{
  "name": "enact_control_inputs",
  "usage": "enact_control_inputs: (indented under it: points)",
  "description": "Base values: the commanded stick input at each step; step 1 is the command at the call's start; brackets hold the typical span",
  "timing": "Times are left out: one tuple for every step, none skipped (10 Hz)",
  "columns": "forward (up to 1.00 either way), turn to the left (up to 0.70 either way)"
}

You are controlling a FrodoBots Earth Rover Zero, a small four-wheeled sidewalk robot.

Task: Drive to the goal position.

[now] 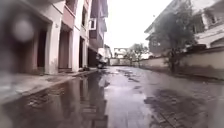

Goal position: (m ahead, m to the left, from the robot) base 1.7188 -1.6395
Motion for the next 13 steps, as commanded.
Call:
enact_control_inputs:
  points:
    - [0.7, 0.0]
    - [0.7, 0.0]
    - [0.7, 0.0]
    - [0.7, 0.0]
    - [0.7, 0.0]
    - [0.7, 0.0]
    - [0.7, 0.0]
    - [0.7, 0.0]
    - [0.7, 0.0]
    - [0.7, 0.0]
    - [0.7, 0.0]
    - [0.7, 0.0]
    - [0.7, 0.0]
